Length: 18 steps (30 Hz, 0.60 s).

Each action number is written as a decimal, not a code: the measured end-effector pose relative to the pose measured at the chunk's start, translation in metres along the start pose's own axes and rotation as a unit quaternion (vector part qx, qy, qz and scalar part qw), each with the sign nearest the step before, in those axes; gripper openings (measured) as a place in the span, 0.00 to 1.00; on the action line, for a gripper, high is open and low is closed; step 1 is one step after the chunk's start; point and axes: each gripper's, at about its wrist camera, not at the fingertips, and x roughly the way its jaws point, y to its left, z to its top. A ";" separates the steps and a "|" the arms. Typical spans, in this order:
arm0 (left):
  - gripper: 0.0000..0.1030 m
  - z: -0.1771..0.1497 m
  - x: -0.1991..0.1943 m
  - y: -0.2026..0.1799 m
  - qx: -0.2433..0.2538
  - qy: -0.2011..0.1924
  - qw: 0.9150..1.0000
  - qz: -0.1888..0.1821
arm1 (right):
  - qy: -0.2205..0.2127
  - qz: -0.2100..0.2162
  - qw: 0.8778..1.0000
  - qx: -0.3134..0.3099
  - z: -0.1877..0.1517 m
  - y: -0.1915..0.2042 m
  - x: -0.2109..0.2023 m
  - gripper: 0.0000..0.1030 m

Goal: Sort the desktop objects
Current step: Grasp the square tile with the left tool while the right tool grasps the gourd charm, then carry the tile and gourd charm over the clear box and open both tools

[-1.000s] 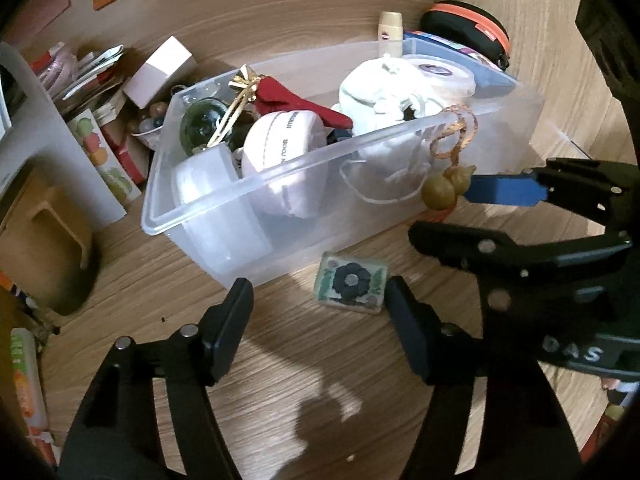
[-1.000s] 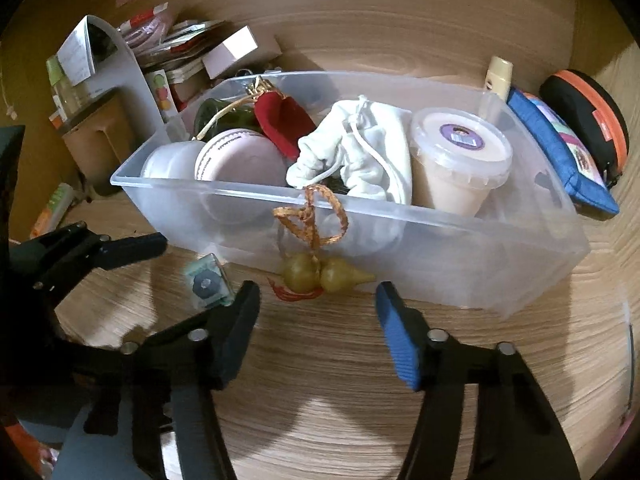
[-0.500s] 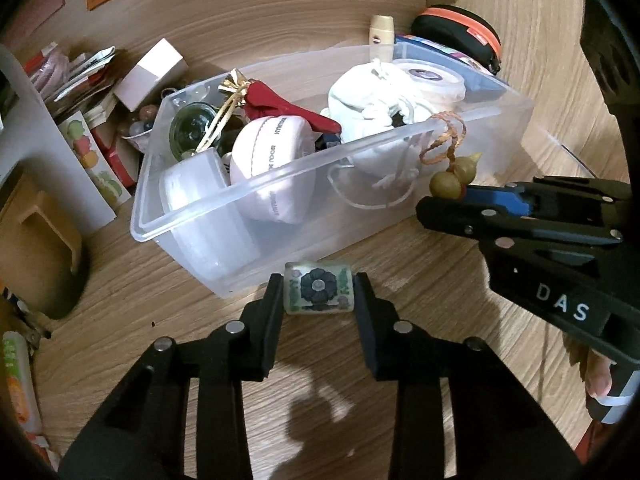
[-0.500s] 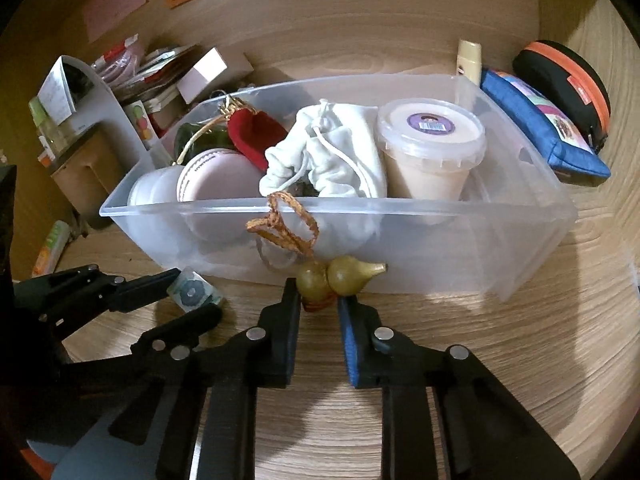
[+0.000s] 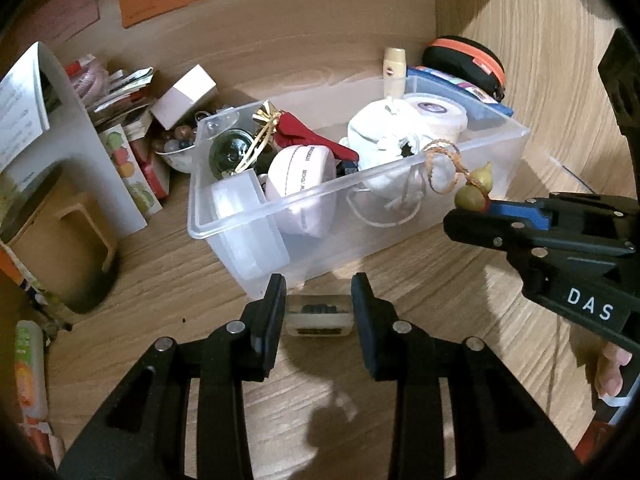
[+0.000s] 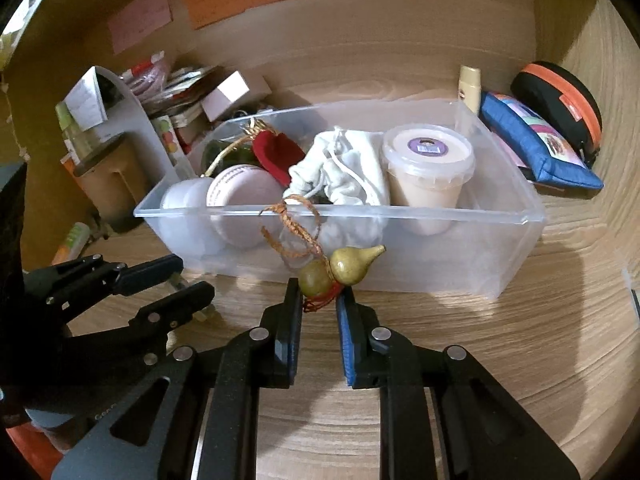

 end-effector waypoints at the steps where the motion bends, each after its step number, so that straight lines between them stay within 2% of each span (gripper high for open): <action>1: 0.32 0.000 -0.001 0.000 -0.001 -0.002 1.000 -0.002 | -0.002 0.001 1.000 0.000 0.000 0.000 -0.002 0.15; 9: 0.32 0.004 -0.021 0.006 -0.025 -0.026 0.999 -0.012 | -0.025 0.006 1.000 -0.017 0.004 0.005 -0.021 0.15; 18: 0.32 0.019 -0.043 0.013 -0.032 -0.061 0.998 0.002 | -0.037 0.026 0.998 -0.033 0.015 0.010 -0.030 0.11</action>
